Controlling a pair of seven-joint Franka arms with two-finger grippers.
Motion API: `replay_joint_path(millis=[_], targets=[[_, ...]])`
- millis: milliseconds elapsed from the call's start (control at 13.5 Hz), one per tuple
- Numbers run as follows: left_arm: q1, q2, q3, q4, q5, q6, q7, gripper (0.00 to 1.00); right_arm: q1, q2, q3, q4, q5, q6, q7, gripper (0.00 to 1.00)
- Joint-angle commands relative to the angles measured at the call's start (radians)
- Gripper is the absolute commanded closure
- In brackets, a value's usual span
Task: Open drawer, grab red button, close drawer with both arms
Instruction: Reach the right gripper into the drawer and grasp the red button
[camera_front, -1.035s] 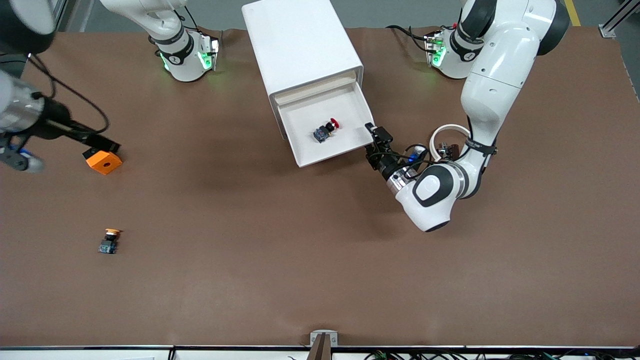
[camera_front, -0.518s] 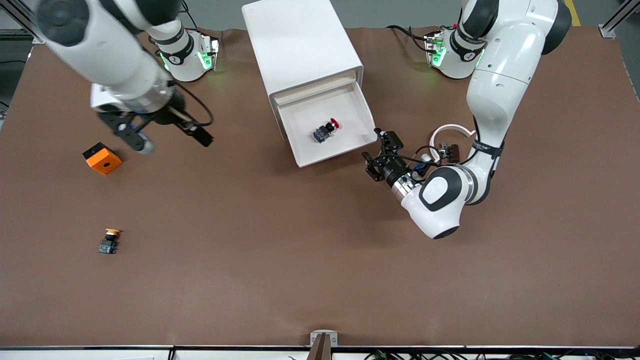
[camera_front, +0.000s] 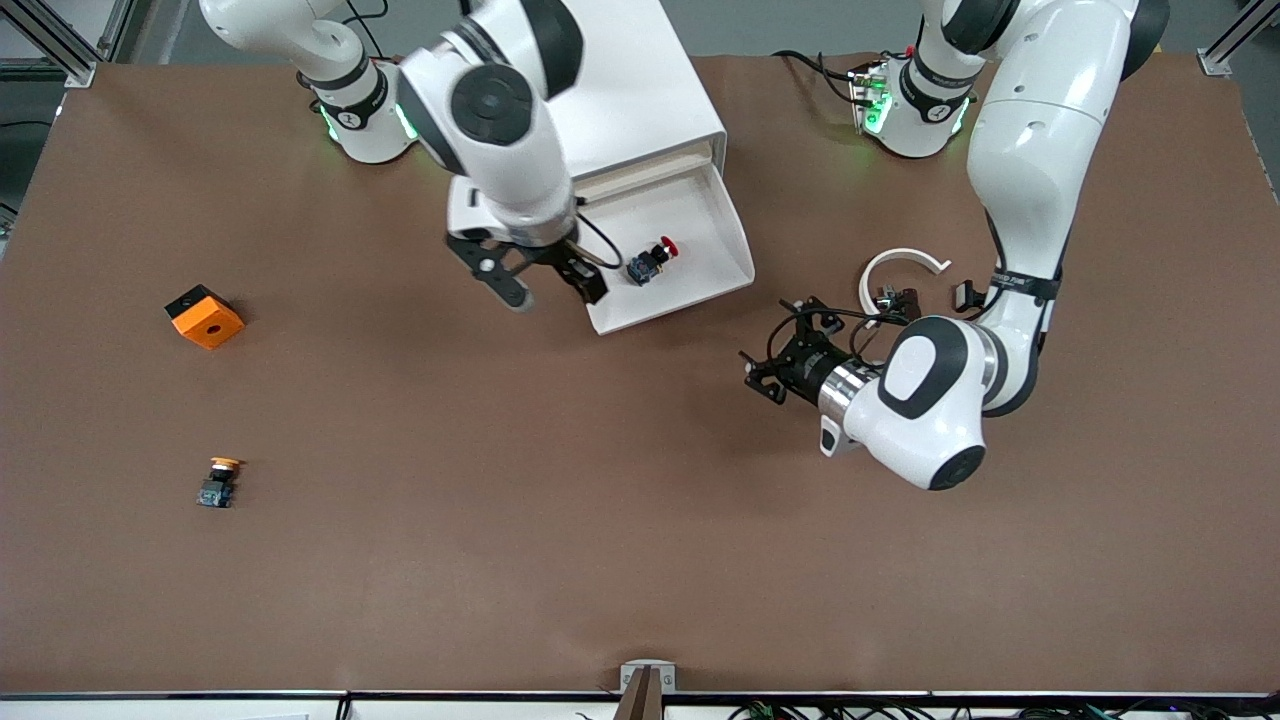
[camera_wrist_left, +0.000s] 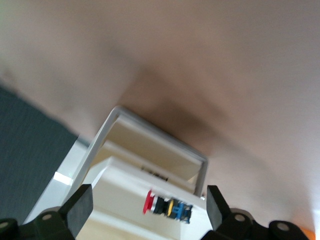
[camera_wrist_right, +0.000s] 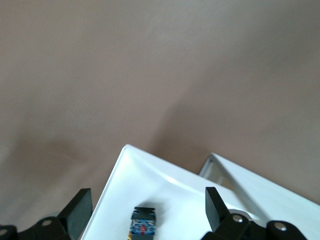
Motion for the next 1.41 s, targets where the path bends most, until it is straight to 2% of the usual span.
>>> replay_joint_path(millis=[0,370,592,814,961,1109,1331], targets=[[-0.021,-0.003,0.005,-0.006,0.105,0.153,0.155,0.0,0.041,0.073,-0.016,0.023,-0.019,0.062,0.071,0.0],[-0.048,-0.005,-0.003,-0.017,0.191,0.494,0.332,0.0,0.095,0.13,-0.016,0.025,-0.018,0.104,0.1,0.0],[-0.072,-0.004,-0.003,-0.024,0.272,0.667,0.338,0.0,0.121,0.143,-0.015,0.034,-0.015,0.104,0.148,0.0],[-0.072,-0.029,-0.001,-0.023,0.275,0.686,0.34,0.0,0.147,0.153,-0.015,0.029,-0.007,0.1,0.151,0.0],[-0.073,-0.066,-0.001,-0.044,0.33,0.686,0.338,0.0,0.155,0.153,-0.015,0.028,-0.007,0.092,0.151,0.0],[-0.093,-0.123,-0.001,-0.093,0.402,0.689,0.326,0.0,0.161,0.153,-0.015,0.028,-0.007,0.092,0.151,0.0],[-0.13,-0.213,0.0,-0.205,0.452,0.747,0.294,0.0,0.165,0.154,-0.015,0.026,-0.01,0.093,0.148,0.0]])
